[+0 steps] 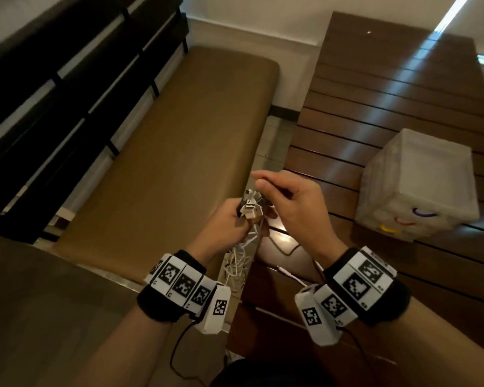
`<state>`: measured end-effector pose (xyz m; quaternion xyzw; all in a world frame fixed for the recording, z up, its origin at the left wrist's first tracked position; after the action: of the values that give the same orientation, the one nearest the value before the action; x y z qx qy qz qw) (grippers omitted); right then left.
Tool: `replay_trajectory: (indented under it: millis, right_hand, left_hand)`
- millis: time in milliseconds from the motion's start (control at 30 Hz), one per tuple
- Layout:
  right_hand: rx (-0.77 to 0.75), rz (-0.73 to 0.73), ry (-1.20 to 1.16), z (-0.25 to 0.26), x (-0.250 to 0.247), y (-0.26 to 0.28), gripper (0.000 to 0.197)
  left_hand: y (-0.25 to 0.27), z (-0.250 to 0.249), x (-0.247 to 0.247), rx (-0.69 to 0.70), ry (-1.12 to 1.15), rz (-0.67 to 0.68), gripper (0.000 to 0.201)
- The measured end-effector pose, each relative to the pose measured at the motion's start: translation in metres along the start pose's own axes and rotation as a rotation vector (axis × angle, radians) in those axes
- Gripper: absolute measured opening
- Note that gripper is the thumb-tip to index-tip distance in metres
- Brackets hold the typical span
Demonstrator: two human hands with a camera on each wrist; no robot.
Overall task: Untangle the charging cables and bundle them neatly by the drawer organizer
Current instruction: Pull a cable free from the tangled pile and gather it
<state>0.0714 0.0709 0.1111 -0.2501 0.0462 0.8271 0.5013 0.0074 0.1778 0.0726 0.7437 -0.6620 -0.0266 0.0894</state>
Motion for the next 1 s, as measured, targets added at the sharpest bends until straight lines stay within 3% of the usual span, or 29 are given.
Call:
replay_trajectory:
  millis: [133, 233, 333, 467, 600, 667, 733, 833, 900, 1000]
  right_hand:
    - [-0.063, -0.118, 0.188, 0.003, -0.008, -0.005, 0.024]
    - [-0.013, -0.157, 0.151, 0.003, -0.014, -0.009, 0.024]
    - [-0.035, -0.153, 0.276, 0.012, -0.013, -0.013, 0.024]
    - [-0.06, 0.039, 0.311, 0.023, -0.013, -0.027, 0.034]
    - [0.089, 0.182, 0.241, -0.001, -0.016, -0.016, 0.045]
    - [0.19, 0.265, 0.608, -0.037, -0.014, 0.004, 0.043]
    - [0.336, 0.464, 1.033, -0.085, -0.01, 0.035, 0.046]
    - [0.493, 0.663, 1.123, -0.135, -0.004, 0.073, 0.055]
    - [0.462, 0.692, 1.062, -0.146, 0.003, 0.078, 0.05]
    - [0.334, 0.577, 1.09, -0.139, 0.007, 0.064, 0.026]
  left_hand:
    - [-0.011, -0.006, 0.004, 0.063, 0.018, -0.041, 0.036]
    - [-0.016, -0.005, 0.006, 0.084, -0.015, -0.078, 0.025]
    - [-0.021, -0.007, 0.003, 0.12, -0.1, -0.148, 0.022]
    - [-0.023, -0.02, -0.012, 0.215, -0.153, -0.297, 0.029]
    - [-0.026, -0.029, -0.02, 0.282, -0.2, -0.343, 0.049]
    - [-0.028, -0.033, -0.02, 0.273, -0.218, -0.354, 0.061]
    - [-0.031, -0.035, -0.02, 0.245, -0.213, -0.346, 0.064]
    - [-0.034, -0.036, -0.019, 0.214, -0.185, -0.326, 0.051]
    - [-0.036, -0.037, -0.02, 0.185, -0.107, -0.333, 0.039]
    - [-0.038, -0.043, -0.025, 0.198, -0.013, -0.371, 0.036]
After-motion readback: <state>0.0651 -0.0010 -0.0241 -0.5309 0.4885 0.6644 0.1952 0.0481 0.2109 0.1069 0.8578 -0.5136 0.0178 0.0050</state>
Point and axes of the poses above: each hand's wrist, its own y-axis away from the middle knuckle, its own x-axis out of the palm, z = x × y, the point moved 6 cm from there along -y, towards the middle knuckle, and after that the axes turned 13 degrees about y, right-handed, at the moved point
